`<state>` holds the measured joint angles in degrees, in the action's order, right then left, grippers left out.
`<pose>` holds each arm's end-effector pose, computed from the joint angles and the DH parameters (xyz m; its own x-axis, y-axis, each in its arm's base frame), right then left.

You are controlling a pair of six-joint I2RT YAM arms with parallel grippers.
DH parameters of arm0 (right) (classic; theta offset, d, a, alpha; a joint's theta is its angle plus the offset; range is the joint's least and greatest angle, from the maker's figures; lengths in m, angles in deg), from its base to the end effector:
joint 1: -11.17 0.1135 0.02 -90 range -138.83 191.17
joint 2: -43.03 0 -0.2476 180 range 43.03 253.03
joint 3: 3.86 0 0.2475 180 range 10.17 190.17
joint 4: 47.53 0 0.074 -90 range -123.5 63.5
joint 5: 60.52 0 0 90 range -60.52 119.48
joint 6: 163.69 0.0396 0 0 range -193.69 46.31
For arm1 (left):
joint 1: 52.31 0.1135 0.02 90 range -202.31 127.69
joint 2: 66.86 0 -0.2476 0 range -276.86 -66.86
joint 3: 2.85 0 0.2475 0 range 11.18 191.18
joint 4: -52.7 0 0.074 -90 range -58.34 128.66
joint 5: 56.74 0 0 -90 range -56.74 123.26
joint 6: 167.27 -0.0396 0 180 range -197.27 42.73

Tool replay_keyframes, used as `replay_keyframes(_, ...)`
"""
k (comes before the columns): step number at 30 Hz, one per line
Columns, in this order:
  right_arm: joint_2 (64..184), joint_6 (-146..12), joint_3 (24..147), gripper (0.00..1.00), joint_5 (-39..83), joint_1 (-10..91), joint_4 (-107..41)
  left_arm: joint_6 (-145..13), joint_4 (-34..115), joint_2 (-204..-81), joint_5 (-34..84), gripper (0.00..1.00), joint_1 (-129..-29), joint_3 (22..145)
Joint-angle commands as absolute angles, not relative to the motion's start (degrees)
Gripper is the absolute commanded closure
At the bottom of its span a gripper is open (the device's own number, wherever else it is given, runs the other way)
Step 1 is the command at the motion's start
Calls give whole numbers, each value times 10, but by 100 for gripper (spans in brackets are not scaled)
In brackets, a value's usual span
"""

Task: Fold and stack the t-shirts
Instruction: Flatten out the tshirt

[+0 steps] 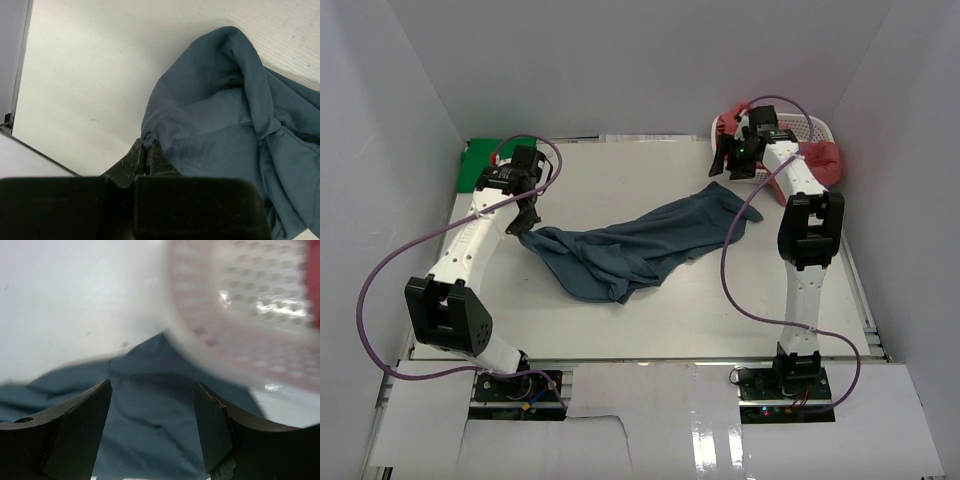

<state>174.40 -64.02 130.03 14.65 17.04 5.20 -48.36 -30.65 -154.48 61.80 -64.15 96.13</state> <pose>0.4991 0.0615 0.2239 -0.7975 0.0812 -0.5978 -0.1297 0.9446 0.3014 0.2838 -0.0402 0.3062 -0.8320 -0.2595 -0.4903 -0.4187 0.8735 0.2483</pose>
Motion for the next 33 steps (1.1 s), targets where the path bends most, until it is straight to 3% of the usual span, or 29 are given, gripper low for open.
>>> replay_keyframes(1, 1634, -688, 1219, 28, 102, 244, 9, -489, -277, -1535, 602, 100, -640, 953)
replay_keyframes(9, 1487, -694, 1030, 28, 123, 380, 3, -487, -240, -1525, 596, 100, -641, 922)
replay_keyframes(15, 1413, -682, 888, 28, 108, 412, -27, -487, -228, -1512, 595, 100, -641, 902)
replay_keyframes(24, 1455, -699, 908, 26, 98, 495, -5, -484, -207, -1493, 596, 100, -641, 855)
replay_keyframes(33, 1463, -686, 879, 29, 93, 515, -19, -486, -195, -1484, 594, 100, -641, 835)
